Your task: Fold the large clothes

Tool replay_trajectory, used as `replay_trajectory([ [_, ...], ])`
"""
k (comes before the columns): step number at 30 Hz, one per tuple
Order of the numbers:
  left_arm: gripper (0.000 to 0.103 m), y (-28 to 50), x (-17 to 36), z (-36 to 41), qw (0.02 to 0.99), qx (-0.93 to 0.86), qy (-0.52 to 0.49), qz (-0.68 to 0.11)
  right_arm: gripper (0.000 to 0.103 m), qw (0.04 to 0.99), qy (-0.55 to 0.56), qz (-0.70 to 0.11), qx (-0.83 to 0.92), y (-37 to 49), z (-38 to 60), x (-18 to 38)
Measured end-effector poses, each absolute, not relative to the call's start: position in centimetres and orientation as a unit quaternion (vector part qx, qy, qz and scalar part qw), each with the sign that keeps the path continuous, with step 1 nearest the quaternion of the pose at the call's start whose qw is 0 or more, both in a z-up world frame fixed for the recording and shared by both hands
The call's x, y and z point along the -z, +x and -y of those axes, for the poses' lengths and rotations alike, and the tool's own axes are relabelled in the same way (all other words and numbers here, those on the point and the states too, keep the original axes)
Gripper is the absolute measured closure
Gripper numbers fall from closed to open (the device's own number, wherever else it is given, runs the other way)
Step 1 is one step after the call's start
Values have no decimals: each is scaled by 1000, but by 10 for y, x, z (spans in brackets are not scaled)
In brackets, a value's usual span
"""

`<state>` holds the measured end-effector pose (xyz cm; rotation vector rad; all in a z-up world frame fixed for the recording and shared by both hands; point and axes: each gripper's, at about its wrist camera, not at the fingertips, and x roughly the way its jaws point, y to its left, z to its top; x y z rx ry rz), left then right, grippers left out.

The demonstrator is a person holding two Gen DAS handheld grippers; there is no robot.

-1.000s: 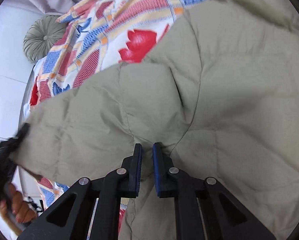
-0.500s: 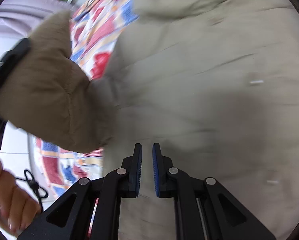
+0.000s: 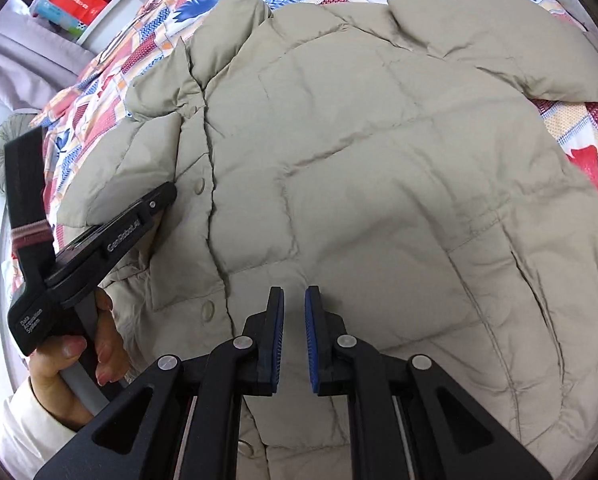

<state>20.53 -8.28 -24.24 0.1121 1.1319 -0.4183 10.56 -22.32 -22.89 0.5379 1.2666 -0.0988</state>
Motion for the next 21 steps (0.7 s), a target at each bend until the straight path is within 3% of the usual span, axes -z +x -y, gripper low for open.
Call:
replay_trajectory([
  [1,39,200,237,78,828,193,49,-524,90,773,244,-584,45,108,222,228],
  [10,37,180,186,-2,861,163,24,-482,90,789,186,-585,27,100,220,209],
  [12,37,183,183,-40,863,143,-12,-485,80,803,152,-577,13,111,205,200],
  [14,37,195,189,-83,855,119,-61,-501,39,822,117,-557,-7,120,187,190],
  [21,37,244,244,-168,793,107,-223,-557,37,860,-98,-494,-87,166,74,178],
])
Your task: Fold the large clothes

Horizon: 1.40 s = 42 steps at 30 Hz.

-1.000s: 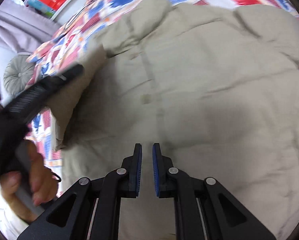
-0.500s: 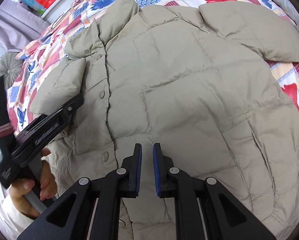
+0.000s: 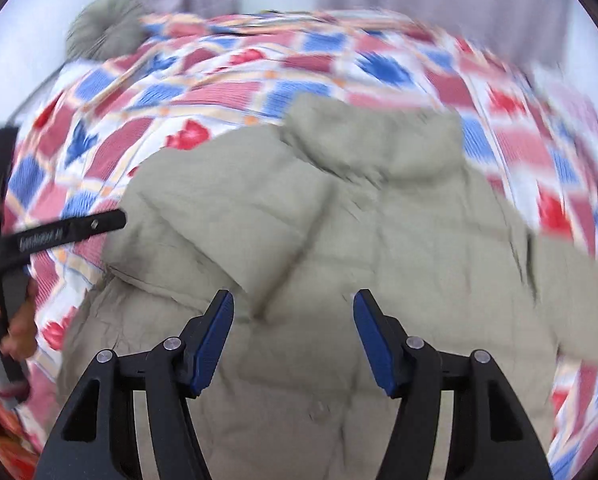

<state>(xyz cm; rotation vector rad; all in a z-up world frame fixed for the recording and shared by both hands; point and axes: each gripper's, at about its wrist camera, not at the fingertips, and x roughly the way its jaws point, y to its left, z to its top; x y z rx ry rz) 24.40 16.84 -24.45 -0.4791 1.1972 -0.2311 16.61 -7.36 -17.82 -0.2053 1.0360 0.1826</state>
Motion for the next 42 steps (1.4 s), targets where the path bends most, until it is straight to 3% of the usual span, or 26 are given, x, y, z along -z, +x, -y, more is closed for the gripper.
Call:
replay_trajectory([
  [6,38,288,278,-169,762,122,-287,-567,37,849,-213,-477,-85,199,12,207],
  [8,71,292,270,-161,790,108,-261,-545,37,854,-208,-474,-61,212,14,211],
  [9,80,293,265,-154,797,107,-241,-543,38,857,-195,-475,-50,216,18,211],
  [10,80,293,258,-146,811,97,-211,-537,53,865,-162,-472,-37,220,32,207],
  [11,80,291,252,-137,826,93,-172,-529,93,871,-127,-473,-24,222,47,205],
  [12,80,290,249,-128,836,88,-132,-525,99,875,-99,-473,-8,223,58,203],
  [15,80,291,256,-116,842,81,-77,-527,98,880,50,-469,43,214,127,203],
  [19,80,294,268,-123,834,62,-104,-539,97,839,188,-505,70,204,184,231],
  [24,80,292,254,-125,835,37,-95,-540,88,783,334,-516,91,176,232,250],
  [31,80,259,202,-133,866,46,-57,-495,88,835,256,-473,116,157,244,195],
  [37,80,242,256,-108,833,18,-22,-552,88,840,169,-511,68,206,217,215],
  [42,79,237,274,-99,838,2,-2,-545,89,818,190,-538,72,199,223,247],
])
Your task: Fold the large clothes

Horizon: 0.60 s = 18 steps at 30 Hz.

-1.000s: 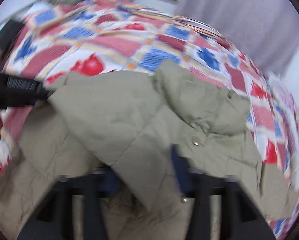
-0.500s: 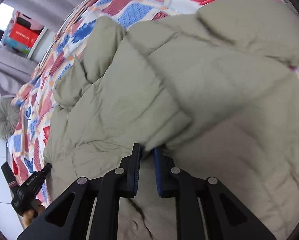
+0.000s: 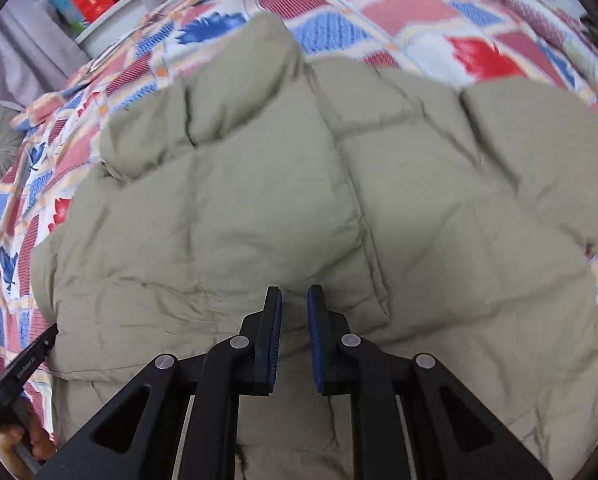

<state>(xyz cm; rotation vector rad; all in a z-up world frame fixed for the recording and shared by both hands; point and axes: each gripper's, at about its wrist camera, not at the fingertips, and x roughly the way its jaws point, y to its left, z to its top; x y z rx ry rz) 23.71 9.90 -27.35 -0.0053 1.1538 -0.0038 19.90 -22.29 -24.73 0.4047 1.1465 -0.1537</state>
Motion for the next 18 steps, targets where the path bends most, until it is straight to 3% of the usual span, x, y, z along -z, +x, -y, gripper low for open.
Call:
replay_trajectory([
  [6,79,233,251,-92,831,4,21,-555,85,807,249,-533,50,169,250,232],
  [8,79,227,240,-89,830,7,13,-558,61,800,277,-529,54,151,265,226],
  [9,79,223,235,-85,828,10,10,-561,57,798,284,-529,59,141,271,223],
  [15,79,190,217,-42,810,61,13,-583,56,779,295,-550,64,99,291,216],
  [18,79,171,214,-12,794,94,8,-600,46,771,311,-550,76,73,307,212],
])
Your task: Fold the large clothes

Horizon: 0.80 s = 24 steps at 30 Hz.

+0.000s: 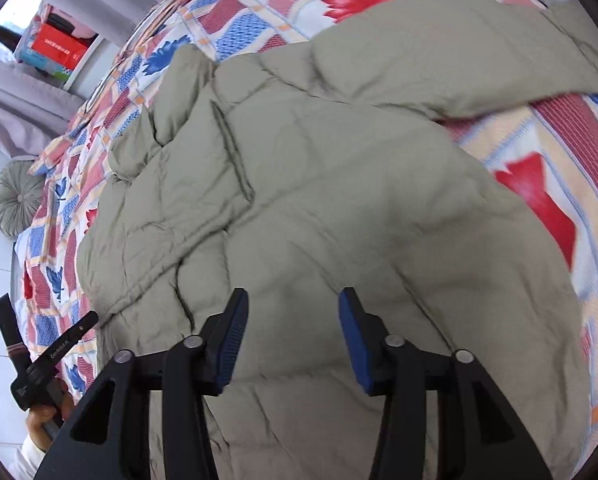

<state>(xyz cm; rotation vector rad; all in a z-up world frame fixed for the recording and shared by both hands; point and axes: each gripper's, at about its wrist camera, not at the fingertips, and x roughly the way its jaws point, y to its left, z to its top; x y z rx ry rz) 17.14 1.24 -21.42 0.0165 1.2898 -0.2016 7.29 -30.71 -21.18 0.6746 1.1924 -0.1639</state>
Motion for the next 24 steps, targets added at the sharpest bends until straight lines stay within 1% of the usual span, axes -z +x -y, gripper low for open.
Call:
replay_trajectory([
  [4,79,149,207,27,789,123,18,-601,41,763,330,-549,89,46,329,210],
  [7,79,139,210,53,777,143,20,-613,32,757,345,-547,98,29,345,209],
  [9,79,131,213,70,769,150,23,-621,31,753,355,-543,108,17,358,209],
  [10,71,127,214,76,768,152,26,-621,31,752,358,-542,112,13,363,209],
  [11,51,124,214,82,768,152,31,-621,31,751,363,-540,116,7,369,209],
  [12,0,121,214,87,770,147,35,-620,31,750,366,-538,120,3,376,209],
  [14,1,115,206,93,791,144,32,-594,30,749,370,-535,126,-4,387,208],
  [22,1,109,200,126,788,146,56,-596,29,751,396,-510,139,-18,431,203],
  [24,1,107,197,135,791,147,58,-591,22,754,405,-497,142,-20,443,202],
])
